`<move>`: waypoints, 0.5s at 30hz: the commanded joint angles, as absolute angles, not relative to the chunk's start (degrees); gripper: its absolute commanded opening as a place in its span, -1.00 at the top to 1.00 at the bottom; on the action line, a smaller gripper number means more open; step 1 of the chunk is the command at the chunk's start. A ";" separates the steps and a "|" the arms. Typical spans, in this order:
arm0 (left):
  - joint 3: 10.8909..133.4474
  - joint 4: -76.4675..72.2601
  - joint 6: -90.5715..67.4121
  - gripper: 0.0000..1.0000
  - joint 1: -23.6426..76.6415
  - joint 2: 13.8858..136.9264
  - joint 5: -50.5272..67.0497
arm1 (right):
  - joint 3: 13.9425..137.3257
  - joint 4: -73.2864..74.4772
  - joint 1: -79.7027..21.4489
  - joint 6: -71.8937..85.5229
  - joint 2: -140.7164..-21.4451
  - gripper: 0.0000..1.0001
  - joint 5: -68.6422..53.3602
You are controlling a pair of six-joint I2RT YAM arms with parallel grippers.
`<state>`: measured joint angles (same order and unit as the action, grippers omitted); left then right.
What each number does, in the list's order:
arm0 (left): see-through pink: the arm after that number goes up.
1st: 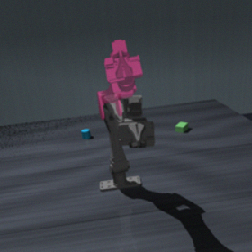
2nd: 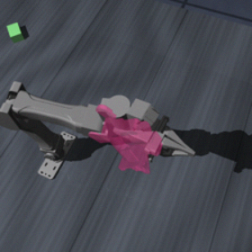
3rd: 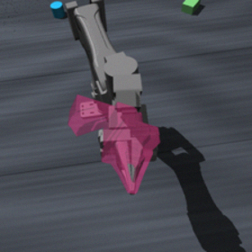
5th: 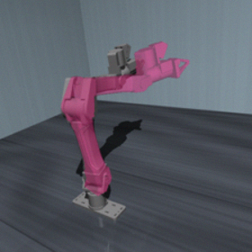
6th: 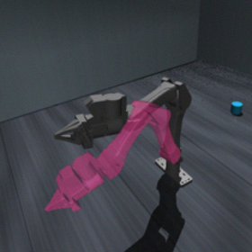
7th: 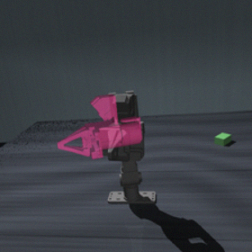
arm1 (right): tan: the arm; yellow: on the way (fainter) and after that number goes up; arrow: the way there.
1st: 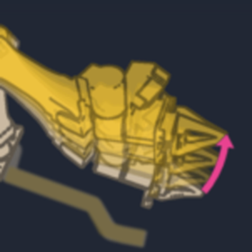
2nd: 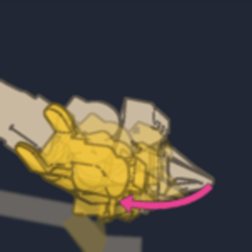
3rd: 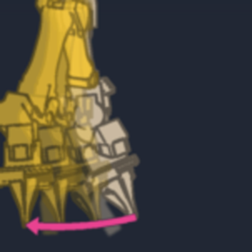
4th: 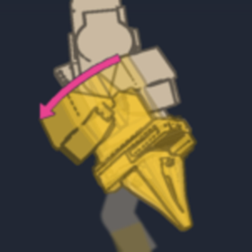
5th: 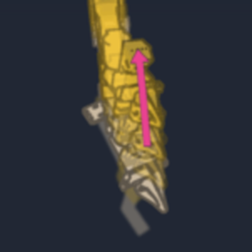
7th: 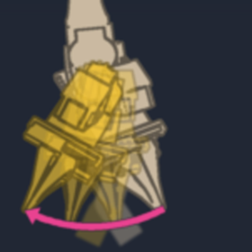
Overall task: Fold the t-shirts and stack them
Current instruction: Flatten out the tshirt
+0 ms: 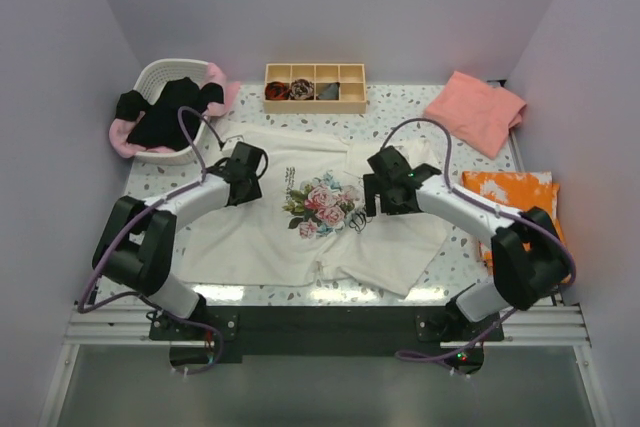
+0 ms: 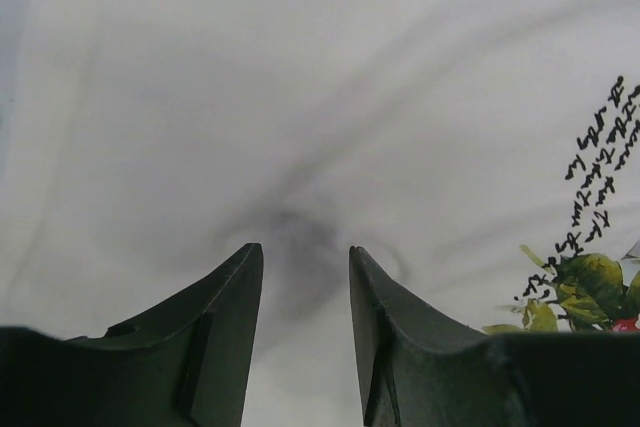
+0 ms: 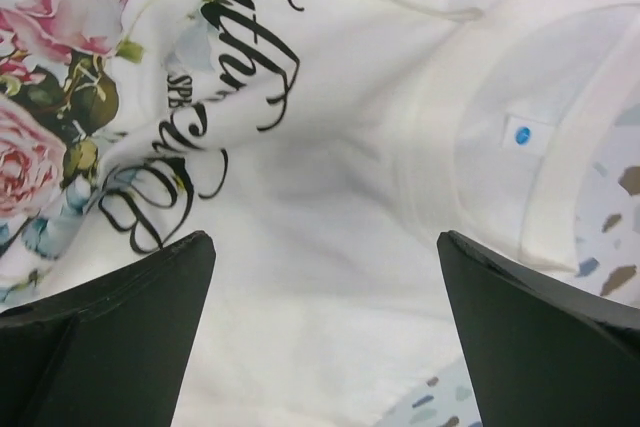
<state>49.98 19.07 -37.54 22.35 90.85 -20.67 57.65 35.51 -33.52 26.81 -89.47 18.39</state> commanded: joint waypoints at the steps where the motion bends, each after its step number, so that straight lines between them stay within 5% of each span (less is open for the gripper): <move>1: 51.41 23.38 -38.68 0.11 20.74 86.66 -27.69 | 53.81 38.93 -33.57 24.09 -78.68 -0.97 16.29; 5: 51.59 20.84 -36.83 0.18 21.27 82.81 -22.16 | 49.05 40.86 -37.34 22.59 -72.18 -0.93 1.78; 15: 48.09 19.25 -35.95 0.21 24.26 75.94 -17.58 | 46.85 43.42 -62.47 29.97 -68.11 -0.86 8.16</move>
<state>49.91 21.23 -36.80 23.70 79.13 -18.76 47.86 42.09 -58.15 26.44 -69.21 5.41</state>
